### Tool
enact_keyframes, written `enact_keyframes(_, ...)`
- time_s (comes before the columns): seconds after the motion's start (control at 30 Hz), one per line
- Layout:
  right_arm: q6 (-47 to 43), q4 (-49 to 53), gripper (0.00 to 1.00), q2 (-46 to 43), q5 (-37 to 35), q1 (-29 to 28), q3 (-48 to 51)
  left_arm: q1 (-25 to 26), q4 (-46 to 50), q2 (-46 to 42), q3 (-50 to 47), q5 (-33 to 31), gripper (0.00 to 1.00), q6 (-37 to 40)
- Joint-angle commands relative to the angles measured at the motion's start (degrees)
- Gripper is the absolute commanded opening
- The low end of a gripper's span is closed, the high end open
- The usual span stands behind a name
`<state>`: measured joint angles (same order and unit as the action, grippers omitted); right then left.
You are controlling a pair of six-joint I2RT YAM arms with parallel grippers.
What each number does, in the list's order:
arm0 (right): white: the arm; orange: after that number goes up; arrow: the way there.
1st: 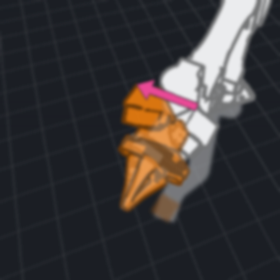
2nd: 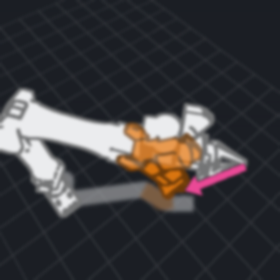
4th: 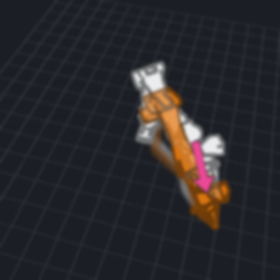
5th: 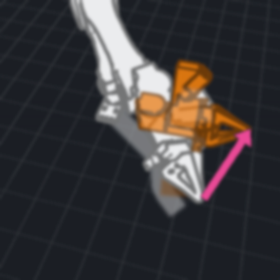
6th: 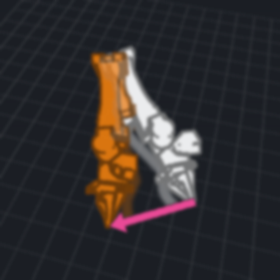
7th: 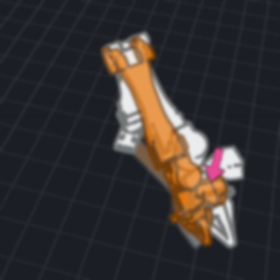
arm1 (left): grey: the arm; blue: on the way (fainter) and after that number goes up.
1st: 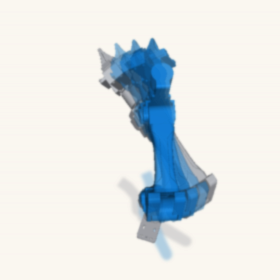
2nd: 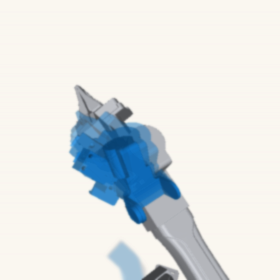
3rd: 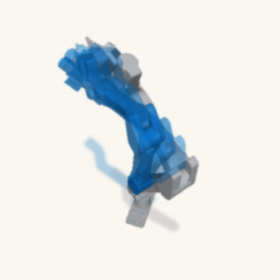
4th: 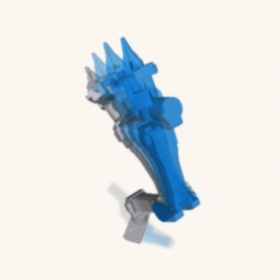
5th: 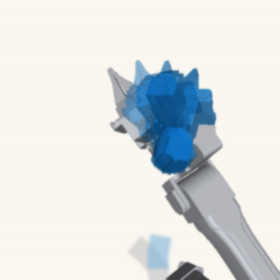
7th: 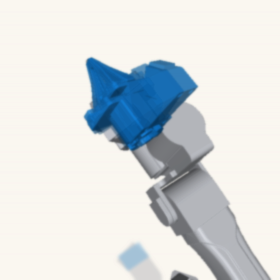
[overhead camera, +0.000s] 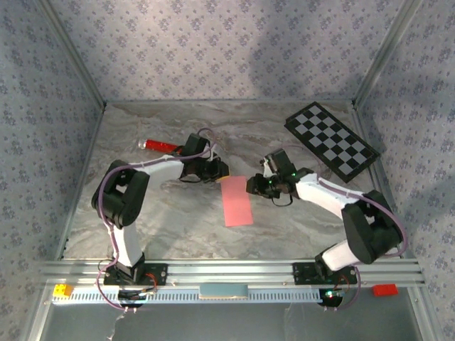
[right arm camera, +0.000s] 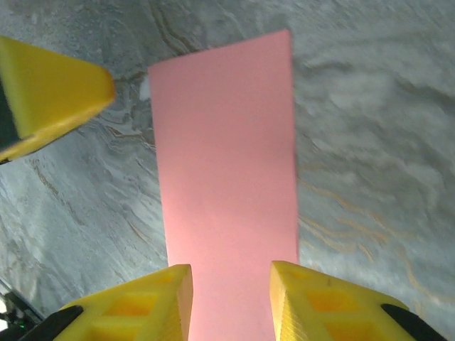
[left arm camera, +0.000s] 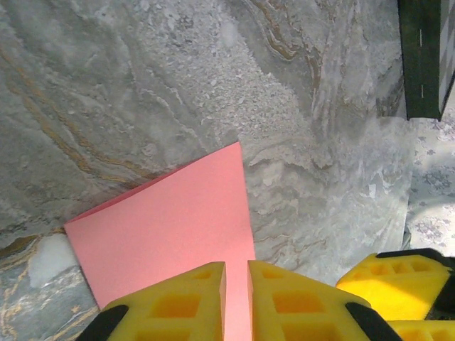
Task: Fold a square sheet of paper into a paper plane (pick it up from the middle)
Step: Fold the triangle a second time at the center of the table.
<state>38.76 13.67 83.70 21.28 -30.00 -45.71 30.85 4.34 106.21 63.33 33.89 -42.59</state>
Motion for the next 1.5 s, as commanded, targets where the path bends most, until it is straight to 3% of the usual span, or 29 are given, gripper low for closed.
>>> enact_keyframes(0.0, 4.38, 1.93, 0.35, -2.21, 1.16, -0.53, 3.78, 0.05, 1.59, 2.51, 1.76, 1.77, 0.16, 1.16)
enact_keyframes(0.23, 9.49, -0.84, 0.38, -6.18, 1.75, -2.19, 10.02, -0.40, 3.20, 5.54, 3.59, -0.32, 0.16, 2.33)
enact_keyframes(0.57, 12.30, -3.39, 0.47, -4.03, 5.79, -4.69, 12.49, -0.73, 2.08, 7.93, 0.81, -1.76, 0.15, 2.61)
enact_keyframes(1.47, 14.30, -5.39, 0.44, -1.50, 7.16, -6.04, 14.50, -1.23, -0.21, 9.53, -1.48, -1.11, 0.13, 1.07)
